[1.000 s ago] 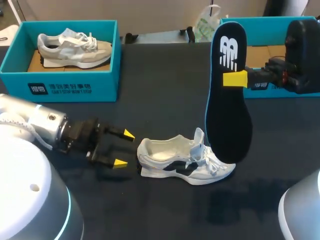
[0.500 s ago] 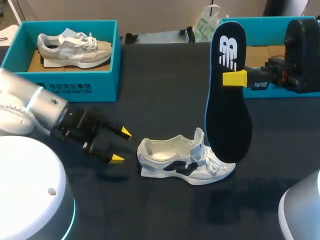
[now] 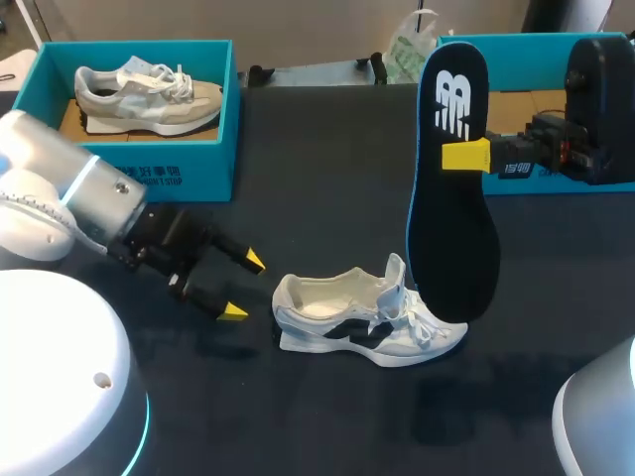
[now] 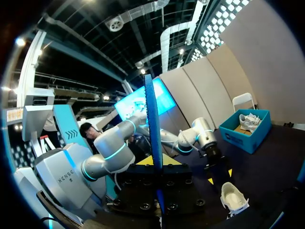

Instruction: Take the shoe out of the shoebox, open the shoe tongue, remove and reinsert the insole, then place the shoe into the shoebox

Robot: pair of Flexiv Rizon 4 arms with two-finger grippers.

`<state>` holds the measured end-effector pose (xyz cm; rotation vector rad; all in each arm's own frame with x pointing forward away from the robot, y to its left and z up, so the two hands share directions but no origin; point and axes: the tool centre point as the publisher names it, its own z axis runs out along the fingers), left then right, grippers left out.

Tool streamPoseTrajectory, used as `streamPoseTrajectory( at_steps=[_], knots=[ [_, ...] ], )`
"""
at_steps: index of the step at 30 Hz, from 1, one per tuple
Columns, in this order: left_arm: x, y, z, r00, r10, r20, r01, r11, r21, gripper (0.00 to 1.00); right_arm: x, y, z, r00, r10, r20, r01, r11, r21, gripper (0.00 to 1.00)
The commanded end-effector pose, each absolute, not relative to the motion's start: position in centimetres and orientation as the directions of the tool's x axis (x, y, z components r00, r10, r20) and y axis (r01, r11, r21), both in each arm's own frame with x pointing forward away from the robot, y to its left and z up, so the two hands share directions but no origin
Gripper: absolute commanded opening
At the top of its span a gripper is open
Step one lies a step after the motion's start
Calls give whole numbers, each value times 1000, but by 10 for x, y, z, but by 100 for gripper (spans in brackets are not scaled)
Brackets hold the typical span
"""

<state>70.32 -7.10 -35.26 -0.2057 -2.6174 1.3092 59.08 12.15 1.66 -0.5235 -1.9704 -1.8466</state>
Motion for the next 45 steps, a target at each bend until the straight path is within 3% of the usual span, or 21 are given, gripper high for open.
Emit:
streamPoseTrajectory(
  at_steps=[1, 14, 45],
  knots=[
    [706, -76, -334, -961, 236, 141, 58, 676, -734, 100, 594, 124, 17, -854, 3, 520, 519, 67, 852, 0],
    [696, -86, -314, -973, 178, 150, 88, 878, -471, 100, 594, 124, 17, -854, 3, 520, 519, 67, 852, 0],
    [692, -96, -311, -986, 142, 85, 114, 957, -268, 100, 594, 124, 17, -854, 3, 520, 519, 67, 852, 0]
  ],
)
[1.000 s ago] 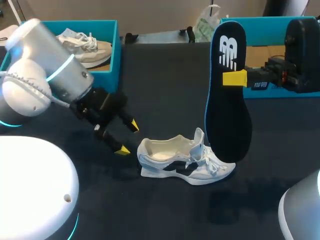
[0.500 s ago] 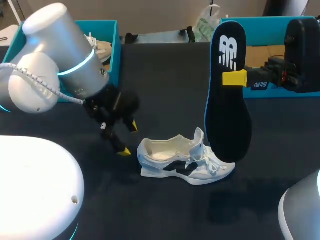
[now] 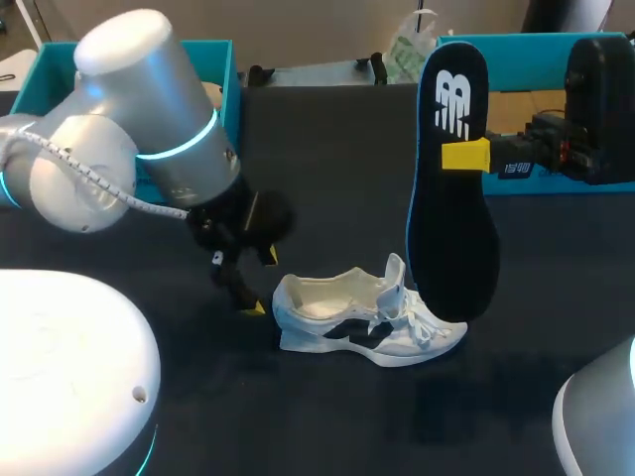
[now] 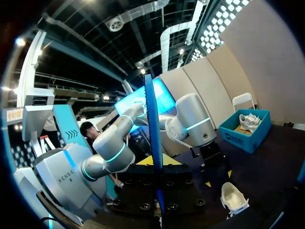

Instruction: Take the shoe out of the shoebox, open the shoe tongue, remove and reinsert the insole, then place the shoe into the shoebox

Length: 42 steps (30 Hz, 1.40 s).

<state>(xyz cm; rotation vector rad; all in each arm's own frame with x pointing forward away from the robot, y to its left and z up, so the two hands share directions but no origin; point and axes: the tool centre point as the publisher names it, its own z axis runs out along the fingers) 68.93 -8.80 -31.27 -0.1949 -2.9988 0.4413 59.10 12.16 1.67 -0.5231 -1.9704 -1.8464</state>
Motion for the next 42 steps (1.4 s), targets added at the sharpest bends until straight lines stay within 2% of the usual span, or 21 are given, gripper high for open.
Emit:
streamPoseTrajectory(
  at_steps=[1, 13, 30, 31, 32, 33, 36, 42],
  knots=[
    [692, -98, -309, -986, 143, 84, 115, 957, -268, 100, 594, 124, 17, -854, 3, 520, 519, 67, 852, 0],
    [712, -144, -291, -984, 178, 20, 166, 951, -259, 100, 594, 124, 17, -854, 3, 520, 519, 67, 852, 0],
    [729, -200, -341, -991, 133, -31, 136, 960, -244, 100, 594, 124, 17, -854, 3, 520, 519, 67, 852, 0],
    [729, -202, -344, -991, 122, -49, 131, 964, -230, 96, 594, 124, 17, -854, 3, 520, 519, 67, 852, 0],
    [729, -204, -348, -992, 114, -49, 122, 966, -227, 85, 594, 124, 17, -854, 3, 520, 519, 67, 852, 0],
    [730, -206, -350, -993, 111, -44, 119, 966, -228, 85, 594, 124, 17, -854, 3, 520, 519, 67, 852, 0],
    [731, -211, -358, -995, 97, -40, 103, 969, -224, 100, 594, 124, 17, -854, 3, 520, 519, 67, 852, 0],
    [729, -213, -372, -996, 82, -24, 85, 970, -226, 100, 594, 124, 17, -854, 3, 520, 519, 67, 852, 0]
  ],
)
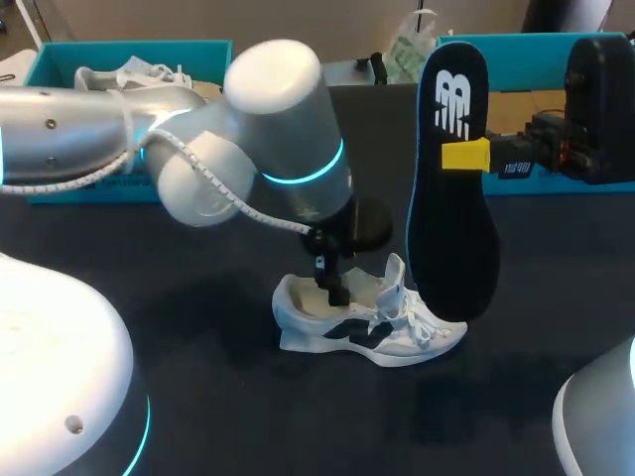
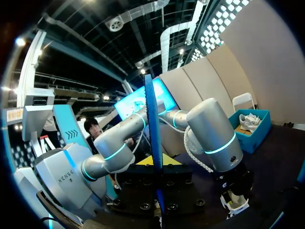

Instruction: Take the shoe out of the shoebox, open the shoe tongue, remove and reinsert the insole, then place the shoe into the shoebox

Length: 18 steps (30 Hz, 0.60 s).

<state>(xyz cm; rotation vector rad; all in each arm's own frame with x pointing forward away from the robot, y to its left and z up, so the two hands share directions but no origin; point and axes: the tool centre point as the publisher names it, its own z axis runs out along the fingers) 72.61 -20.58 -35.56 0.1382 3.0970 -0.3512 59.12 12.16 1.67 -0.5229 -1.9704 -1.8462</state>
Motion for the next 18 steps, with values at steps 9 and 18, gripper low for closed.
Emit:
streamPoseTrajectory(
  at_steps=[9, 18],
  knots=[
    [731, -212, -382, -998, 61, -21, 64, 972, -226, 100, 594, 124, 17, -854, 3, 520, 519, 67, 852, 0],
    [730, -213, -394, -998, 59, -15, 61, 974, -220, 90, 594, 124, 17, -854, 3, 520, 519, 67, 852, 0]
  ],
)
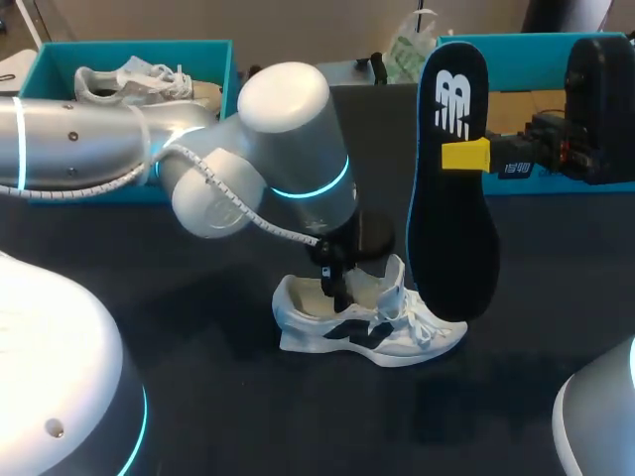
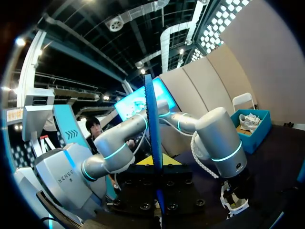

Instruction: Take the shoe out of the shoebox, open the shoe tongue, remove and reinsert the insole, then place the shoe into the shoebox

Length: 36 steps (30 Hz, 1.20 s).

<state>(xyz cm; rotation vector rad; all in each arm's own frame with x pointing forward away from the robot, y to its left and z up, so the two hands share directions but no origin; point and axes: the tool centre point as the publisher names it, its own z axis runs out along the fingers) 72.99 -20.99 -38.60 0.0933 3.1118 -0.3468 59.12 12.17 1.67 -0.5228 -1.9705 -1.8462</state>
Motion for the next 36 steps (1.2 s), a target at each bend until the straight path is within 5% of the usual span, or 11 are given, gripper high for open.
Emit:
streamPoseTrajectory(
  at_steps=[1, 8, 16, 17, 22, 24, 36],
  knots=[
    [731, -213, -395, -998, 59, -11, 60, 974, -220, 89, 594, 124, 17, -854, 3, 520, 519, 67, 852, 0],
    [734, -217, -398, -999, 54, -4, 53, 972, -227, 84, 594, 124, 17, -854, 3, 520, 519, 67, 852, 0],
    [734, -219, -399, -998, 68, 4, 65, 973, -223, 66, 594, 124, 17, -854, 3, 520, 519, 67, 852, 0],
    [733, -219, -399, -998, 69, 5, 66, 973, -222, 51, 594, 124, 17, -854, 3, 520, 519, 67, 852, 0],
    [732, -220, -401, -997, 78, 5, 76, 974, -212, 32, 594, 124, 17, -854, 3, 520, 519, 67, 852, 0],
    [733, -219, -401, -997, 80, 4, 77, 975, -208, 0, 594, 124, 17, -854, 3, 520, 519, 67, 852, 0],
    [729, -214, -388, -990, 138, 44, 124, 963, -238, 0, 594, 124, 17, -854, 3, 520, 519, 67, 852, 0]
  ],
)
